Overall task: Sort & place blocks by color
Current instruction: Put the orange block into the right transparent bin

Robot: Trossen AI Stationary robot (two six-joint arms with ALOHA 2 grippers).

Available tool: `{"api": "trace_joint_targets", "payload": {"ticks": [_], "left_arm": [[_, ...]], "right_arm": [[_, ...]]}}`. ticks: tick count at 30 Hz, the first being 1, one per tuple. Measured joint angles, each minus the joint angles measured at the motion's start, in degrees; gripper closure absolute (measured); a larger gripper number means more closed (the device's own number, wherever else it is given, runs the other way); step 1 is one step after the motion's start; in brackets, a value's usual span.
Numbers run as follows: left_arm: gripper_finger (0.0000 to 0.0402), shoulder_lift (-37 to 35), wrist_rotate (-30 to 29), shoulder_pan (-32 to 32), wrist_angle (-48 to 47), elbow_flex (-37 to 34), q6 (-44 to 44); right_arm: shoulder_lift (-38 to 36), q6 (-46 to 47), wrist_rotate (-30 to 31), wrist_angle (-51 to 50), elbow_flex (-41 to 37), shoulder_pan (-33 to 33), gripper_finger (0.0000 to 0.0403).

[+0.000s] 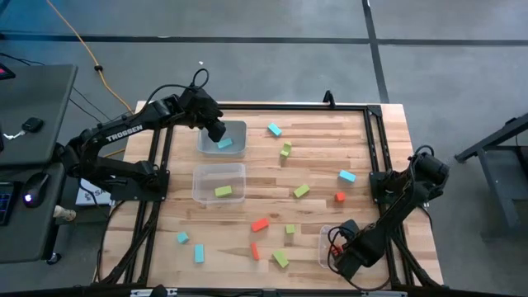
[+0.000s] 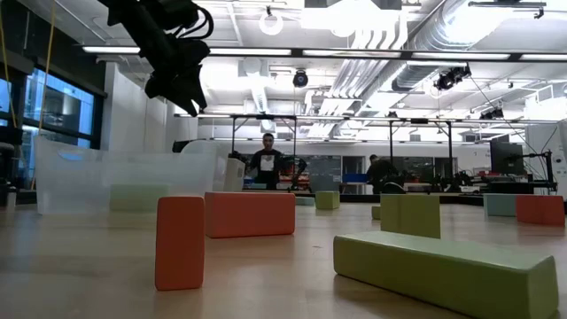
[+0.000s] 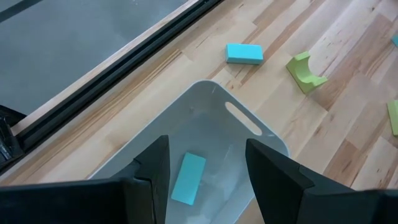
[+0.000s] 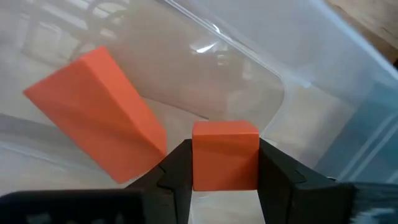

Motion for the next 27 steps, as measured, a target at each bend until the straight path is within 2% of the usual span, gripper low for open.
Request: {"api": "trace_joint_targets", "payload": {"ticks": [5,17,27], "left_arm": [[0.0243,0.0,0.0,0.0,0.0,0.0,0.0],[0.0243,0.0,0.0,0.0,0.0,0.0,0.0],[0.0243,0.0,0.0,0.0,0.0,0.0,0.0]], "right_arm": [[1.3,-0.1,0.0,0.1,0.0,0.0,0.0257],[1.9,-0.3,-1.8,0.5,0.0,0.0,0.0257],[1.9,-0.3,-3.1,1.2,0.0,-0.1,0.0199]]}}
